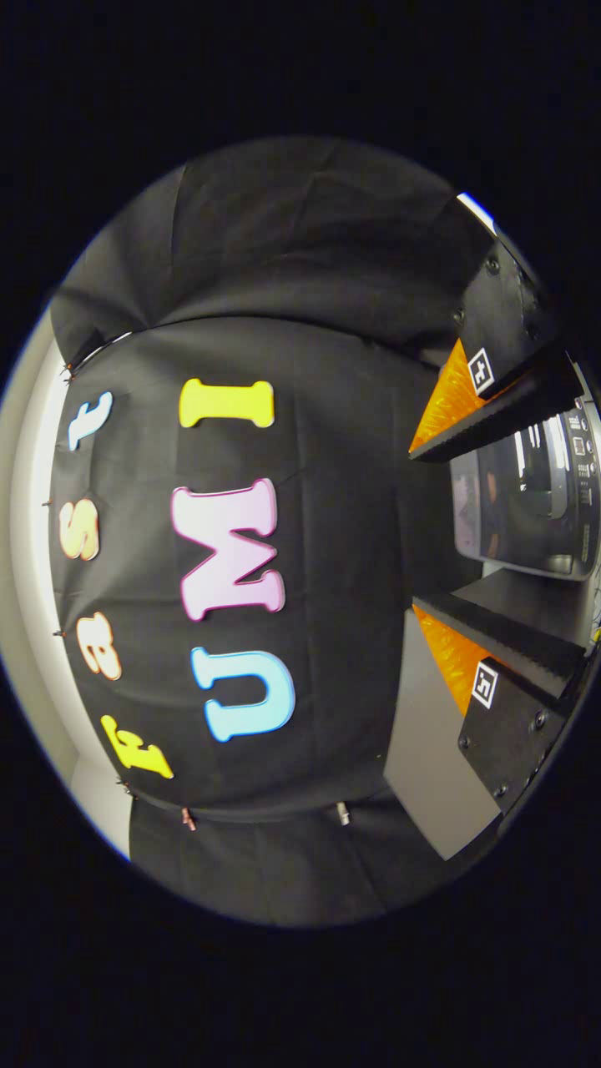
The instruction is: Put the clothes into the washing machine and then close the washing machine lid.
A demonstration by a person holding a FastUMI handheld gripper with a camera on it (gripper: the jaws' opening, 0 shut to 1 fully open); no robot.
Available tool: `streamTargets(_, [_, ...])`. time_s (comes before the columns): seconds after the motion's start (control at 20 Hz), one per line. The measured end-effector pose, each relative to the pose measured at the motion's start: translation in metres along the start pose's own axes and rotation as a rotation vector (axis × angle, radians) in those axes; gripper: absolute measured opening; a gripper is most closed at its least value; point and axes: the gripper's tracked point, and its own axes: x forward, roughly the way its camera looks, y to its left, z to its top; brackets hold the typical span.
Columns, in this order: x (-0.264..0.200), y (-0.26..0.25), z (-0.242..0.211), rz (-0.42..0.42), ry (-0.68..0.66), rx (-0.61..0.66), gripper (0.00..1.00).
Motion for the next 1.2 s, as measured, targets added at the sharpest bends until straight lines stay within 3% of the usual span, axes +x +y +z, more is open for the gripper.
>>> streamTargets(0.15, [-0.014,0.027,0.027,0.043,-0.066,-0.014,0.99])
streamTargets(0.4, [-0.037,0.060,0.034,0.092,-0.134,-0.064,0.99])
streamTargets(1.2, [-0.031,0.064,0.041,0.064,-0.150,-0.040,0.99])
